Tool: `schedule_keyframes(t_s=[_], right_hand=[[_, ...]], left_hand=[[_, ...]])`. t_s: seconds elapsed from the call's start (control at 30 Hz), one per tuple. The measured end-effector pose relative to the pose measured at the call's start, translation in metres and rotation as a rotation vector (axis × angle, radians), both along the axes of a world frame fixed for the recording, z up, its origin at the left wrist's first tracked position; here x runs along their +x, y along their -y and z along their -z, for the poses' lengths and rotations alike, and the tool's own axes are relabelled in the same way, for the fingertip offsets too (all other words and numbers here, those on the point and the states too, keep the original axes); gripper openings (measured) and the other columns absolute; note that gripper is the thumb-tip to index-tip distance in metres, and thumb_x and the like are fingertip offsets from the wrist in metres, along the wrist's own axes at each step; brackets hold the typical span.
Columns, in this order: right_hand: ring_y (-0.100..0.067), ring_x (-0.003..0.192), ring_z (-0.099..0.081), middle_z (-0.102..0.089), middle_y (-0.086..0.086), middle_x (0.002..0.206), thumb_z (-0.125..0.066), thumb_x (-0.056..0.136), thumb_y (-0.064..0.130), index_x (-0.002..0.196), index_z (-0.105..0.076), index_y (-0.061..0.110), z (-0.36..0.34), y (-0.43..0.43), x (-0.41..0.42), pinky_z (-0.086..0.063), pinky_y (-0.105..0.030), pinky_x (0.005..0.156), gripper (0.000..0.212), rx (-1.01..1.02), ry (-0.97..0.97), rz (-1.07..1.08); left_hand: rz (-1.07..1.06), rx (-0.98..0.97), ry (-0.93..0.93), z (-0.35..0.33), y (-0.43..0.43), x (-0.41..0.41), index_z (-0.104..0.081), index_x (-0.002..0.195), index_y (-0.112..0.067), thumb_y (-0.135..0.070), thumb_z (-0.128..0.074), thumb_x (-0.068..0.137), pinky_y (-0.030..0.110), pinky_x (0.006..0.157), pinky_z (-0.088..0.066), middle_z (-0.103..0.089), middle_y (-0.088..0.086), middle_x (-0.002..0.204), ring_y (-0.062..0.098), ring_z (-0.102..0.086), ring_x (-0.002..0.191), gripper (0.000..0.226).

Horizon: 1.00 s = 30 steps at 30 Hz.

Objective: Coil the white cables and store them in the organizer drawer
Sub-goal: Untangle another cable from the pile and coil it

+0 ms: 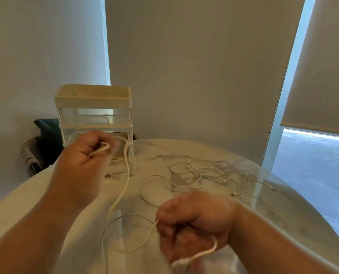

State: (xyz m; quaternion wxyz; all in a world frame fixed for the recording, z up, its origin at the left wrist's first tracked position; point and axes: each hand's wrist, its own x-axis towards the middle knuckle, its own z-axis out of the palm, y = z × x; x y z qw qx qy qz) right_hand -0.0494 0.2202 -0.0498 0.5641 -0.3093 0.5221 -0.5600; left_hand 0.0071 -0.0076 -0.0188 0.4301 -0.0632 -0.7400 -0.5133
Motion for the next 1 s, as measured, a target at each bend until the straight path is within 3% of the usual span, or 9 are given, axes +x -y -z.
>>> schedule_keyframes(t_s=[0.07, 0.27, 0.4, 0.5, 0.6, 0.7, 0.8, 0.9, 1.0], right_hand=[[-0.017, 0.065, -0.072, -0.069, -0.016, 0.091, -0.049, 0.1, 0.022, 0.08, -0.058, 0.013, 0.015, 0.013, -0.001, -0.058, -0.025, 0.052, 0.024, 0.075, -0.033, 0.067], [-0.028, 0.062, -0.064, -0.065, -0.018, 0.084, -0.042, 0.104, 0.025, 0.081, -0.051, 0.007, 0.023, 0.002, -0.035, -0.05, -0.027, 0.042, 0.031, 0.163, 0.016, 0.618], [-0.027, 0.054, -0.066, -0.064, -0.015, 0.079, -0.046, 0.103, 0.028, 0.079, -0.053, 0.01, 0.024, -0.008, -0.057, -0.048, -0.024, 0.04, 0.031, 0.169, 0.064, 0.851], [-0.028, 0.056, -0.065, -0.062, -0.012, 0.074, -0.048, 0.103, 0.028, 0.083, -0.054, 0.009, 0.023, -0.018, -0.069, -0.049, -0.027, 0.044, 0.027, 0.158, 0.03, 0.991], [-0.028, 0.058, -0.063, -0.06, -0.012, 0.073, -0.047, 0.103, 0.025, 0.087, -0.054, 0.009, 0.019, -0.027, -0.077, -0.049, -0.029, 0.046, 0.024, 0.117, 0.02, 1.108], [-0.027, 0.056, -0.061, -0.058, -0.013, 0.076, -0.047, 0.104, 0.023, 0.091, -0.054, 0.007, 0.016, -0.03, -0.082, -0.052, -0.03, 0.046, 0.022, 0.068, 0.02, 1.165], [-0.026, 0.057, -0.062, -0.06, -0.012, 0.074, -0.049, 0.103, 0.023, 0.093, -0.057, 0.006, 0.014, -0.029, -0.077, -0.053, -0.032, 0.049, 0.021, 0.109, -0.057, 1.135], [-0.026, 0.061, -0.065, -0.064, -0.012, 0.075, -0.051, 0.102, 0.023, 0.093, -0.062, 0.005, 0.006, -0.031, -0.069, -0.05, -0.029, 0.05, 0.023, 0.151, -0.207, 1.11], [-0.023, 0.06, -0.064, -0.067, -0.01, 0.074, -0.052, 0.102, 0.025, 0.095, -0.066, 0.005, -0.001, -0.035, -0.064, -0.046, -0.026, 0.05, 0.025, 0.202, -0.391, 1.06]], left_hand=[[0.037, -0.091, 0.152, 0.006, -0.006, -0.001, -0.069, 0.089, -0.029, -0.021, -0.061, 0.095, 0.033, 0.068, -0.049, -0.065, 0.0, 0.078, 0.021, -0.06, 0.074, 0.013], [0.145, -0.173, 0.403, 0.018, -0.014, -0.006, -0.064, 0.107, -0.041, -0.022, -0.048, 0.102, 0.025, 0.07, -0.046, -0.065, -0.003, 0.09, 0.016, -0.058, 0.077, 0.026], [0.184, -0.127, 0.51, 0.023, -0.01, -0.013, -0.062, 0.115, -0.05, -0.02, -0.044, 0.102, 0.023, 0.084, -0.048, -0.067, -0.018, 0.097, -0.001, -0.061, 0.09, 0.037], [0.187, -0.164, 0.574, 0.029, -0.009, -0.016, -0.058, 0.123, -0.054, -0.027, -0.045, 0.102, 0.029, 0.098, -0.047, -0.067, -0.029, 0.104, -0.01, -0.059, 0.104, 0.037], [0.209, -0.19, 0.648, 0.032, -0.008, -0.017, -0.054, 0.125, -0.06, -0.03, -0.045, 0.102, 0.032, 0.103, -0.047, -0.068, -0.03, 0.106, -0.014, -0.059, 0.103, 0.038], [0.236, -0.215, 0.705, 0.031, -0.009, -0.018, -0.049, 0.131, -0.055, -0.028, -0.044, 0.104, 0.034, 0.093, -0.054, -0.073, -0.018, 0.1, -0.002, -0.068, 0.091, 0.039], [0.284, -0.155, 0.717, 0.028, -0.012, -0.018, -0.046, 0.125, -0.043, -0.024, -0.042, 0.105, 0.031, 0.073, -0.058, -0.075, -0.001, 0.082, 0.014, -0.071, 0.071, 0.028], [0.174, -0.105, 0.692, 0.029, -0.01, -0.022, -0.045, 0.108, -0.026, -0.033, -0.046, 0.103, 0.026, 0.052, -0.048, -0.061, 0.002, 0.063, 0.013, -0.054, 0.05, 0.009], [0.113, -0.096, 0.704, 0.03, -0.002, -0.025, -0.052, 0.096, -0.012, -0.038, -0.052, 0.1, 0.031, 0.05, -0.036, -0.049, 0.0, 0.061, 0.012, -0.04, 0.051, 0.026]])
